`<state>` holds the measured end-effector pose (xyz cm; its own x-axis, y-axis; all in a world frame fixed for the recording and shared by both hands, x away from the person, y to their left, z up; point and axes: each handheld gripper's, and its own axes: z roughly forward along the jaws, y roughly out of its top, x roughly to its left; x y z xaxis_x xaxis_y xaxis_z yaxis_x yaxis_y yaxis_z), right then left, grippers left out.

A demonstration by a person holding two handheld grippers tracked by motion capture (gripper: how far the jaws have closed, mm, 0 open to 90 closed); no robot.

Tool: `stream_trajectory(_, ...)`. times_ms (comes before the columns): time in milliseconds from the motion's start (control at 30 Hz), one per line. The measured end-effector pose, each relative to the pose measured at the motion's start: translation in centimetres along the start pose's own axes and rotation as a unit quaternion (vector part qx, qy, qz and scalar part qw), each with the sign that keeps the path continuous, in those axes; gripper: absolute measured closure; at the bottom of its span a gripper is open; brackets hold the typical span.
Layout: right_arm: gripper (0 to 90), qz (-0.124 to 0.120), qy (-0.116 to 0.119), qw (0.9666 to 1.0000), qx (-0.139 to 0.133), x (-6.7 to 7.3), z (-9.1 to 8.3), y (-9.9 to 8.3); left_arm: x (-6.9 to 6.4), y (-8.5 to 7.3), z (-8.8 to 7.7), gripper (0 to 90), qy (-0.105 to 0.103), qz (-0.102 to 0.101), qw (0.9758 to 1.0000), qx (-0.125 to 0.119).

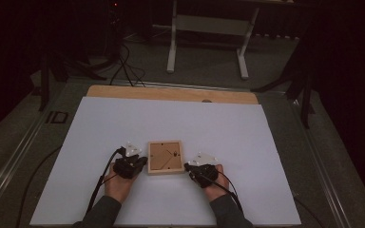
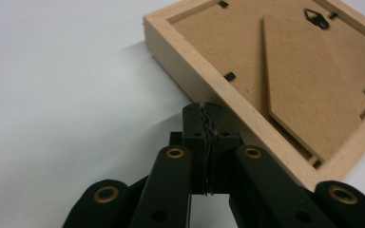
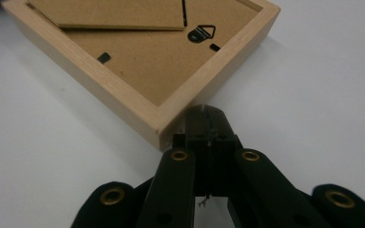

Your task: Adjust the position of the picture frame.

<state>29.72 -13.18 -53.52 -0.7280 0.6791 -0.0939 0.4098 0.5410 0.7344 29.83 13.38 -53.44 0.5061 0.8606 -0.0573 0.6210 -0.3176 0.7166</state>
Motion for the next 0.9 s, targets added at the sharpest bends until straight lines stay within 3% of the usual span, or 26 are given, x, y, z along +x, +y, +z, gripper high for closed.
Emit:
stream_trajectory(300,89.7,0.003,0.002,1.0,0.007,-0.2,0.0,-0.2,-0.9,-0.5,-0.7,89.5,-0.015,0.0,0.9998,0.012)
stream_trajectory(500,89.7,0.006,0.004,0.9999,0.013,-0.2,-0.4,-0.4,-2.0,-1.1,-1.5,89.4,-0.031,0.022,0.9989,0.027)
stream_trajectory(533,89.7,0.006,0.017,0.9997,0.018,-0.3,-0.8,-0.6,-2.1,-1.1,-1.6,89.3,-0.031,0.025,0.9988,0.027)
stream_trajectory(667,89.7,-0.007,0.026,0.9991,0.032,-0.1,-1.2,-0.8,-2.3,-1.2,-1.8,89.3,-0.032,0.027,0.9986,0.031)
stream_trajectory(900,89.8,-0.004,0.018,0.9992,0.034,0.0,-1.1,-0.6,-2.4,-0.9,-1.3,89.6,-0.014,0.019,0.9994,0.025)
